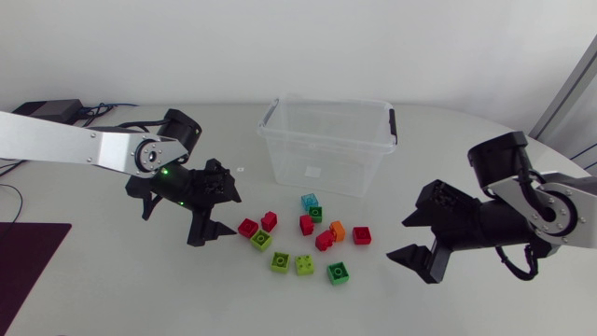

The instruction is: Pick up the duplo bricks and place them in the container

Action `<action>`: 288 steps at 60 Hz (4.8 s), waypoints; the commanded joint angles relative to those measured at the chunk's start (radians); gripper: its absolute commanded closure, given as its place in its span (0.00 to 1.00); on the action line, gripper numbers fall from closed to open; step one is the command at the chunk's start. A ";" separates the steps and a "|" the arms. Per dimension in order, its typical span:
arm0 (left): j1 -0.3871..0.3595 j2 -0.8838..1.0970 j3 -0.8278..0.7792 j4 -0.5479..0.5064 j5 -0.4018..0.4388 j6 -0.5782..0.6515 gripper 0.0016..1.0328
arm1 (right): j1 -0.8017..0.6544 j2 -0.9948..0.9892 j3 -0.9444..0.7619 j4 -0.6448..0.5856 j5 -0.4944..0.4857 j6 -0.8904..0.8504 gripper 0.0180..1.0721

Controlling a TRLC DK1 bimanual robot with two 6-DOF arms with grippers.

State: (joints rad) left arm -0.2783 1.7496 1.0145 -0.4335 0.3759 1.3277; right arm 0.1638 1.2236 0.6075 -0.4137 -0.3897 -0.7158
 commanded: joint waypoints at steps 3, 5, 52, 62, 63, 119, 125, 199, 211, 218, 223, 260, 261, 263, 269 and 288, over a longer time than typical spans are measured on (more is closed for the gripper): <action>-0.021 0.083 0.072 -0.079 0.004 0.113 0.17 | 0.048 0.036 0.041 -0.014 -0.003 -0.068 0.05; -0.024 0.094 0.084 -0.090 -0.003 0.123 0.18 | 0.051 0.048 0.052 -0.020 -0.001 -0.079 0.05; -0.136 0.266 0.292 -0.402 -0.267 0.189 0.65 | 0.123 0.435 0.307 -0.088 0.089 -0.347 0.15; -0.113 0.220 0.314 -0.473 -0.265 0.179 0.66 | 0.125 0.504 0.362 -0.100 0.091 -0.366 0.19; -0.105 0.202 0.312 -0.478 -0.259 0.177 0.66 | 0.126 0.510 0.365 -0.100 0.092 -0.366 0.20; -0.151 -0.168 0.276 0.082 0.014 -0.614 0.57 | 0.184 0.194 0.183 -0.077 0.117 -0.234 0.79; -0.160 -0.082 0.345 0.121 -0.031 -0.720 0.55 | 0.195 0.100 0.183 -0.088 0.110 -0.182 0.79; -0.197 -0.348 0.002 0.065 -0.425 -1.105 0.05 | 0.144 0.266 0.566 0.311 0.272 0.162 0.79; -0.219 -0.309 -0.045 -0.037 -0.423 -1.151 0.05 | 0.123 0.370 0.614 0.401 0.318 0.179 0.75; -0.246 -0.306 -0.028 -0.105 -0.417 -1.179 0.05 | 0.129 0.413 0.632 0.474 0.394 0.200 0.49; -0.256 -0.271 0.004 -0.175 -0.393 -1.194 0.05 | 0.135 0.439 0.649 0.515 0.460 0.240 0.29; -0.312 0.042 0.099 -0.128 -0.347 -1.214 0.07 | 0.243 0.090 0.380 0.424 0.566 0.400 0.13; -0.312 0.050 0.102 -0.123 -0.347 -1.214 0.07 | 0.241 0.080 0.373 0.409 0.552 0.401 0.11; -0.314 0.057 0.105 -0.117 -0.347 -1.214 0.07 | 0.241 0.068 0.362 0.388 0.534 0.401 0.07; -0.321 0.087 0.114 -0.111 -0.347 -1.220 0.10 | 0.241 0.025 0.316 0.337 0.517 0.411 0.05; -0.323 0.171 0.118 -0.093 -0.353 -1.222 0.44 | 0.336 -0.139 0.138 0.141 0.333 0.253 0.05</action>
State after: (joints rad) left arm -0.5953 1.8915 1.1122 -0.5282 0.0212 0.1307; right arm 0.4656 1.1007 0.7956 -0.2325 -0.0319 -0.3965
